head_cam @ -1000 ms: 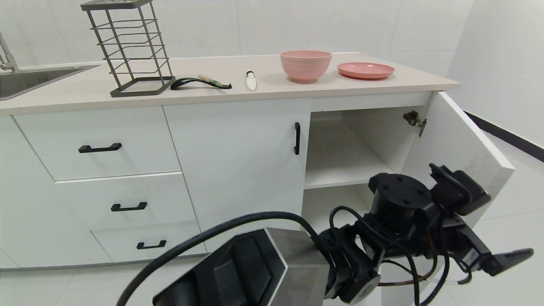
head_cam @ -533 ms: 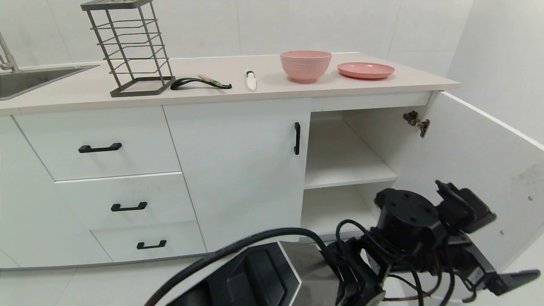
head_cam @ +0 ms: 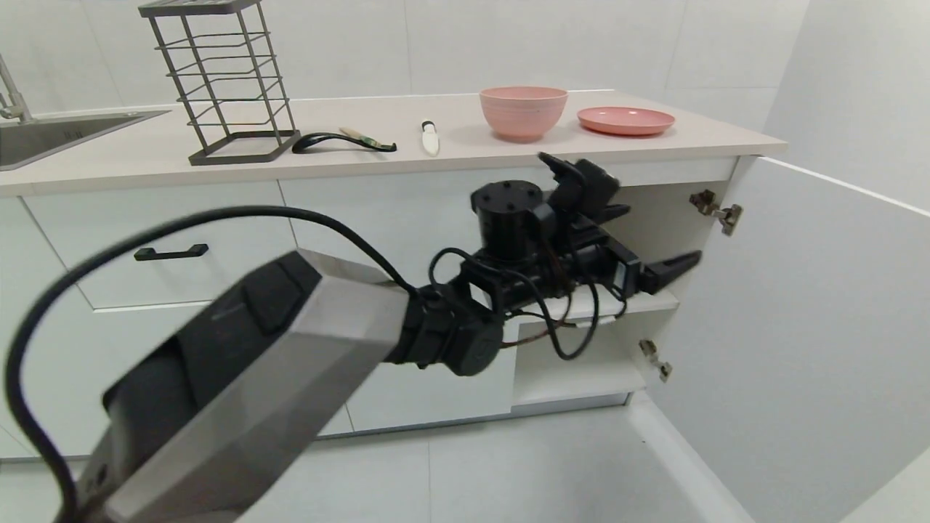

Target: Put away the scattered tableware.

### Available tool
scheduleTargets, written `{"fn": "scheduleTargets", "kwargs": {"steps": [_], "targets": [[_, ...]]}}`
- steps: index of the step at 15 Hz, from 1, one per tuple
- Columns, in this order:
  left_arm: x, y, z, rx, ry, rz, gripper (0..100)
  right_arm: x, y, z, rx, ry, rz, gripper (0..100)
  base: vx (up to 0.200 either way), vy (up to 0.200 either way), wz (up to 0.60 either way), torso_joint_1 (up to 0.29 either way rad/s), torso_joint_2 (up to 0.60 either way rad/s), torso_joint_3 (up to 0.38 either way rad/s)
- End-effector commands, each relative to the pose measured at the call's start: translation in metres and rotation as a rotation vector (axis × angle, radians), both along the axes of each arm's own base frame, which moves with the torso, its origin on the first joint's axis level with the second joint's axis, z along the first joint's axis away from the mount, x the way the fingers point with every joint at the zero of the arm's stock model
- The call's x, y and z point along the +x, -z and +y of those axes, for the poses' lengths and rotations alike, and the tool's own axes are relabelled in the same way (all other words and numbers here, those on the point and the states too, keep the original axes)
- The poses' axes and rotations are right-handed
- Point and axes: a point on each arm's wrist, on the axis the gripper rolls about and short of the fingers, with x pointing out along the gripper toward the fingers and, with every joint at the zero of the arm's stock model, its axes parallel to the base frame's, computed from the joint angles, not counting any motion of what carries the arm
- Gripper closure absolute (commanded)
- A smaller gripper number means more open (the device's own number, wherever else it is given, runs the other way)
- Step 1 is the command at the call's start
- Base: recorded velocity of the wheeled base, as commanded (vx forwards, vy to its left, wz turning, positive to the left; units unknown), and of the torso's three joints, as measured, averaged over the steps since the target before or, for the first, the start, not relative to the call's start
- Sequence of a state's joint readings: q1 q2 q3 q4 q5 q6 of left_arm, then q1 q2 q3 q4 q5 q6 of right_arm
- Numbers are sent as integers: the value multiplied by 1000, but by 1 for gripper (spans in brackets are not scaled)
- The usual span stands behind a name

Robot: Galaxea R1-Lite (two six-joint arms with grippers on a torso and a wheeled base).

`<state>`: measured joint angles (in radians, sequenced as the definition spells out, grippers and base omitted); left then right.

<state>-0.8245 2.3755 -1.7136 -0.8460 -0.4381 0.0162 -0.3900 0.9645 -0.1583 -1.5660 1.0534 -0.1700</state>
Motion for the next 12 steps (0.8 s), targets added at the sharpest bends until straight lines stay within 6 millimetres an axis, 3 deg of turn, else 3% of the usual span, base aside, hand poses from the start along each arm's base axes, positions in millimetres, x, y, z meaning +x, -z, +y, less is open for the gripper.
{"fn": "scheduleTargets", "kwargs": {"steps": [1, 6, 9, 12], "targets": [[-16, -53, 85, -30, -108, -32, 0, -4, 9, 5, 6, -44, 22, 0, 0, 0, 0, 0, 0, 0], [-104, -53, 217, 71, -276, -32, 0, -16, 35, 15, 20, -146, 95, 0, 0, 0, 0, 0, 0, 0], [-148, -52, 253, 65, -350, -39, 0, -21, 38, 19, 12, -221, 121, 0, 0, 0, 0, 0, 0, 0], [-178, -45, 292, 54, -472, -49, 0, -44, 47, 24, 16, -243, 147, 0, 0, 0, 0, 0, 0, 0]]}}
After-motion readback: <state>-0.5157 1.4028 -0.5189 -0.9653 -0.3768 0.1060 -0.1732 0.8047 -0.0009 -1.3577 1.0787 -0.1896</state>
